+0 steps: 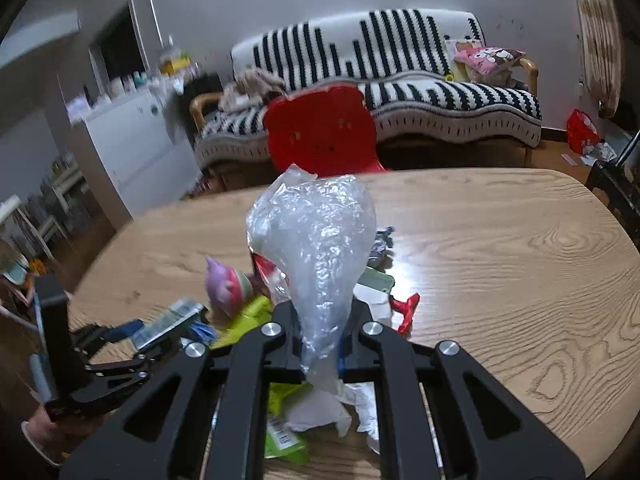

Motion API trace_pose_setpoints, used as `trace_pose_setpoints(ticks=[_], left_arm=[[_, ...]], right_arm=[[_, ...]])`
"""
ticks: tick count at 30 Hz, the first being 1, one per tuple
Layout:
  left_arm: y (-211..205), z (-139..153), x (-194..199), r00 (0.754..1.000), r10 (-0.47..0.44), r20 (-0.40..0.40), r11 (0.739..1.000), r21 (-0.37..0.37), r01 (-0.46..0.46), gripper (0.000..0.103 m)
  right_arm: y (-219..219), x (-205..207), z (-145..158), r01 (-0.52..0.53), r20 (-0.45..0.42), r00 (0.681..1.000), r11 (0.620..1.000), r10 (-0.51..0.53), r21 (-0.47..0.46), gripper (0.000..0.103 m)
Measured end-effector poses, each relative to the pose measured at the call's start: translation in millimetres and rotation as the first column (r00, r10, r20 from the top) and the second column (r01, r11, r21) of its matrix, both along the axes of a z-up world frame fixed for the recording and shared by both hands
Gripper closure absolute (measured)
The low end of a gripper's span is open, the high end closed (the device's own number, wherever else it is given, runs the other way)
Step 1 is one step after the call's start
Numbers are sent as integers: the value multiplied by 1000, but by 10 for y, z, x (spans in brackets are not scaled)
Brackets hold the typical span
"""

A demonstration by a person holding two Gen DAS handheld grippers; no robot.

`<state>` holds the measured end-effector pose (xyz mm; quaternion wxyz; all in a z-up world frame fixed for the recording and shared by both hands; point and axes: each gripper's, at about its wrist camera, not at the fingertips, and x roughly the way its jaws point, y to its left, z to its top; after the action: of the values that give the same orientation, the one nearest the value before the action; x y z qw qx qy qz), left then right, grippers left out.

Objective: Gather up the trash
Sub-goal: 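Grasp the clear plastic bag with the right tool while the left tool grasps the white cigarette pack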

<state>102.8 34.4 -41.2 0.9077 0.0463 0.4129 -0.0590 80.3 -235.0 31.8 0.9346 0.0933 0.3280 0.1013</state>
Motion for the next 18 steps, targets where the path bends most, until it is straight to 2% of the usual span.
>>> trace_pose_setpoints(ticks=[1,2,5,8,9,10,13,16,18], left_arm=[[7,56,-18,1000,6,10,1000,-15,-6,76],[11,75,-35,1000,8,3,1000,-16,-8,83],[-2,129,-34,1000,21,-6,999,-39,-21,83],[-124,155,-60,1000,-1,-6,999,-33,0,94],[-155,161,-79,1000,-8,-19,999,-39,7,102],[-141,179,-68,999,6,-35,998,-65,-8,103],[-62,247,-97,998,32,-48,989,-139,-39,103],[-33,314,-139,998,42,-40,988,-148,-47,103],[-47,303,-131,999,12,-35,993,-118,-17,100]], right_arm=[[-40,-47,40,4,10,1000,1000,-4,1,93],[-90,-94,67,4,18,1000,1000,-4,4,93],[-248,-203,104,9,16,1000,1000,-9,17,93],[-417,-300,120,32,14,999,999,-32,-4,93],[-479,-346,129,38,16,999,999,-38,-10,93],[-567,-414,142,48,19,999,999,-48,-15,93],[-791,-608,173,66,20,998,998,-66,-7,93],[-1008,-809,186,79,23,997,997,-79,-19,93],[-1114,-899,153,84,14,996,996,-84,-16,93]])
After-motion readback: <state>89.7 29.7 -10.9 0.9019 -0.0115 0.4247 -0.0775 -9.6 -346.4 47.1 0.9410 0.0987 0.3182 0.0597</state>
